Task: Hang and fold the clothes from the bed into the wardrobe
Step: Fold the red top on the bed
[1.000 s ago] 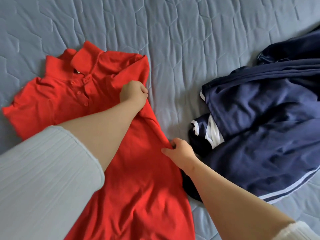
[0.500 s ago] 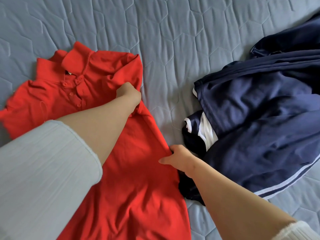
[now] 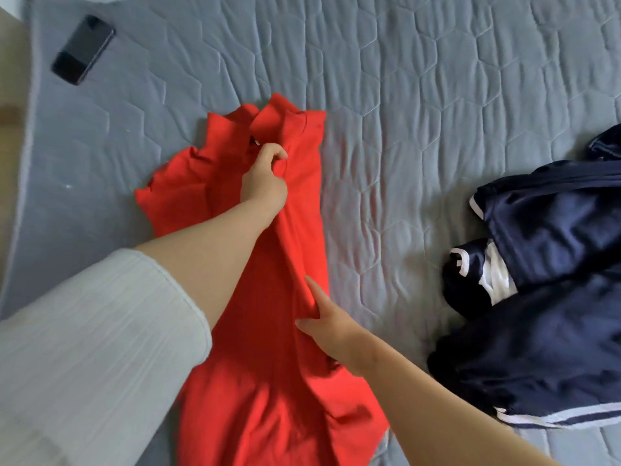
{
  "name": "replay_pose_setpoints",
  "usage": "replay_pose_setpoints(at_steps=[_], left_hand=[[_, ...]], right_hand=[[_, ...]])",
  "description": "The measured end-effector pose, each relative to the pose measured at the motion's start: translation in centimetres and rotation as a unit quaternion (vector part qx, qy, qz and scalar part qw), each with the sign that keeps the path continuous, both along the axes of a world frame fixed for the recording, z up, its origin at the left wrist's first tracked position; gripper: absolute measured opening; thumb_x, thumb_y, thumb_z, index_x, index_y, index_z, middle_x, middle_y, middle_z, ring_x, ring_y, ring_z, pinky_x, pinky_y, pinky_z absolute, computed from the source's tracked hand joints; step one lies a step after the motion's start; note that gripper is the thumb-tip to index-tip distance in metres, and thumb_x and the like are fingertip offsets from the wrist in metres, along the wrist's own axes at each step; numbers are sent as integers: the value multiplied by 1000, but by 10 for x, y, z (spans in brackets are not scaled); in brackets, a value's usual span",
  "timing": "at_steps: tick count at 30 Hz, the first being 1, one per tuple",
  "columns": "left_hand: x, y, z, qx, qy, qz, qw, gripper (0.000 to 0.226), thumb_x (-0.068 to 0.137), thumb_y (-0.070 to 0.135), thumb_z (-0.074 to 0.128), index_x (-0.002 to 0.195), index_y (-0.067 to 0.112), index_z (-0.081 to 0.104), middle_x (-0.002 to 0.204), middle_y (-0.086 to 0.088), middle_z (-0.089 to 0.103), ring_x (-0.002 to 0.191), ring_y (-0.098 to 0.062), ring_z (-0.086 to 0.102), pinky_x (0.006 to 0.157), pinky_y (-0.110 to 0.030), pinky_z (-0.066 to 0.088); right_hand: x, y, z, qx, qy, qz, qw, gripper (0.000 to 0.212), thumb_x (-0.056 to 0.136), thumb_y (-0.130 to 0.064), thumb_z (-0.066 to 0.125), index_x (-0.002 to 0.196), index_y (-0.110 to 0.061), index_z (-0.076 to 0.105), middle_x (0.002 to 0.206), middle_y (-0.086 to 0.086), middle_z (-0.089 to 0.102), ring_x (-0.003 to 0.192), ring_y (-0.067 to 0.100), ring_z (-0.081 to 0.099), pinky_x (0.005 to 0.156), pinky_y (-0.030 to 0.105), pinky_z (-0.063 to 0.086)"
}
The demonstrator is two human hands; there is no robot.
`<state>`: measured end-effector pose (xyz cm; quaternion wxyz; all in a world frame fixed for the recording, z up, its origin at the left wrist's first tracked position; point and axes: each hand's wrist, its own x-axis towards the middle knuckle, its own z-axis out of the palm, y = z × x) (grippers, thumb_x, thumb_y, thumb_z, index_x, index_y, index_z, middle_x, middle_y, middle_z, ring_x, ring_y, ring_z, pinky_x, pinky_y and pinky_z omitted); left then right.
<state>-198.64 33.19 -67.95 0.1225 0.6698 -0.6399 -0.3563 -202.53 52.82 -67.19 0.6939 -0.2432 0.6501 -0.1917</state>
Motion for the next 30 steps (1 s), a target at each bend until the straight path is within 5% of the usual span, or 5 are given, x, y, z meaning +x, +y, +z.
replay_pose_setpoints(at_steps=[4, 14, 22, 25, 30], left_hand=[[85, -18, 10, -15, -25, -22, 999, 49, 79, -3, 37, 98, 28, 70, 114, 1, 65, 104, -22, 57, 85, -26, 44], [233, -47, -1, 68, 85, 40, 993, 48, 79, 13, 70, 125, 23, 59, 129, -2, 57, 118, -15, 51, 98, -22, 39], [253, -18, -14, 150, 119, -33, 981, 82, 79, -2, 64, 144, 30, 26, 146, -1, 29, 129, -14, 34, 97, -19, 30], [252, 1, -14, 130, 112, -28, 985, 61, 81, 3, 63, 132, 31, 45, 126, -1, 37, 109, -12, 44, 86, -18, 36], [250, 44, -15, 119, 61, -3, 991, 59, 79, 7, 64, 129, 33, 45, 112, -1, 38, 86, -15, 50, 74, -23, 41]], right_hand=[[63, -16, 10, -10, 24, 50, 998, 72, 91, -12, 52, 145, -44, 15, 118, 8, 59, 94, 23, 61, 74, 21, 45], [195, -34, -10, 45, 10, 58, 997, 77, 89, -10, 47, 144, -49, 9, 67, 0, 44, 30, 1, 42, 32, 18, 42], [214, -18, -24, 55, 48, 36, 997, 80, 84, -13, 63, 146, -37, 18, 63, -2, 46, 35, 2, 43, 38, 18, 39], [209, -11, -26, 52, 93, 34, 994, 78, 80, -20, 69, 145, -33, 27, 85, -2, 56, 75, 11, 59, 73, 31, 54], [170, 9, -15, 77, 287, 256, 920, 74, 74, -49, 65, 140, -45, 30, 142, -8, 41, 134, 24, 29, 107, 43, 20]])
